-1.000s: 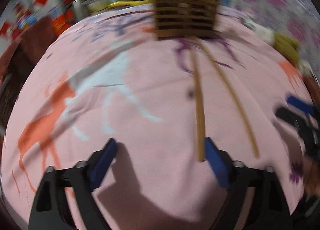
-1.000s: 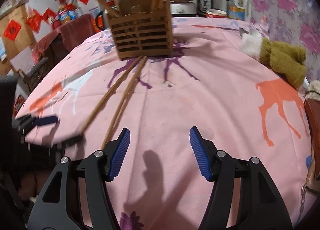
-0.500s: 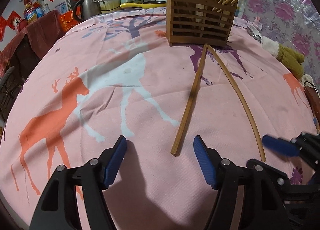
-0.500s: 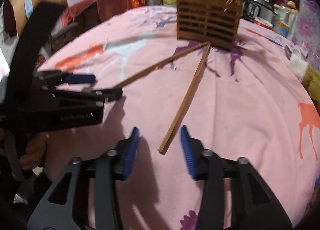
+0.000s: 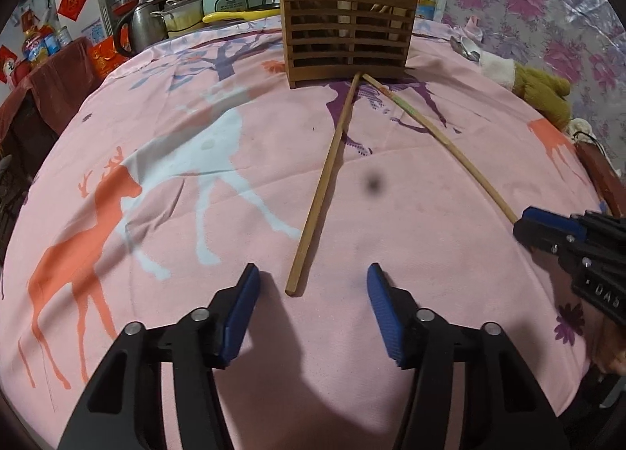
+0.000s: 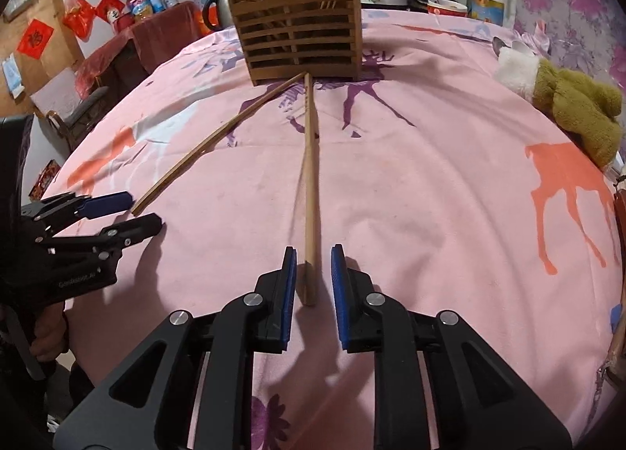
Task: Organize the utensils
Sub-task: 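Close the left tool on a chopstick while the right tool grasps the other, then lift both chopsticks up over the wooden holder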
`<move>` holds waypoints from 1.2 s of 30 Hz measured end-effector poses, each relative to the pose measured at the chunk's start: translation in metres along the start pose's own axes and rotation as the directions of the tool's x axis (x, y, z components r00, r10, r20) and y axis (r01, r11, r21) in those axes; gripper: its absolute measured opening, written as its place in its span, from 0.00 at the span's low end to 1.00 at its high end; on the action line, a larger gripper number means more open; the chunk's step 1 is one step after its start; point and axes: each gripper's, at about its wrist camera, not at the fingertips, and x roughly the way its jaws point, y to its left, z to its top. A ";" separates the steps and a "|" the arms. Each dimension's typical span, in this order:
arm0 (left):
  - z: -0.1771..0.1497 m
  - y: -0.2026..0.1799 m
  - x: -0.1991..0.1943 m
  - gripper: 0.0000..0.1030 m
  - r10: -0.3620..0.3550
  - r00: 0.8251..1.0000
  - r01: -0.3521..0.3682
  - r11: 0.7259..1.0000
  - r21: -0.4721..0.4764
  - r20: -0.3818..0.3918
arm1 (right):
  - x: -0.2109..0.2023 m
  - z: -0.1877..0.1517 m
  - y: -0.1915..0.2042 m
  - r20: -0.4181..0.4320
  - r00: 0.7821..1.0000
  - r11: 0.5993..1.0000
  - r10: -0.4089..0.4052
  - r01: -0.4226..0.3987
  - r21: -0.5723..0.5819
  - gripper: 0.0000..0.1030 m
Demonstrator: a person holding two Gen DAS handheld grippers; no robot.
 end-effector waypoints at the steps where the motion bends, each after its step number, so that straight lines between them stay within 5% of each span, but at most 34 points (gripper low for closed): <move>1: 0.001 0.000 0.000 0.46 -0.006 1.000 0.006 1.000 -0.003 0.002 | -0.001 0.000 0.001 0.004 1.000 1.000 0.003 -0.003 -0.004 0.20; 6: 0.003 -0.001 0.000 0.08 -0.044 0.999 0.044 0.999 -0.015 0.005 | 0.004 0.000 0.003 -0.017 1.000 1.000 -0.001 0.001 -0.010 0.20; 18: 0.003 0.003 -0.023 0.06 -0.079 0.996 0.082 0.994 -0.067 0.048 | -0.010 0.001 -0.003 0.044 0.999 0.999 -0.028 0.027 0.017 0.05; 26: 0.014 -0.001 -0.056 0.06 -0.063 0.991 0.070 0.996 -0.060 0.119 | -0.022 -0.004 -0.001 0.046 0.998 0.999 0.052 -0.052 0.000 0.11; 36: 0.013 0.001 -0.048 0.06 -0.071 0.993 0.081 0.992 -0.100 0.096 | -0.002 -0.006 -0.001 -0.021 1.000 1.000 0.004 -0.004 0.003 0.11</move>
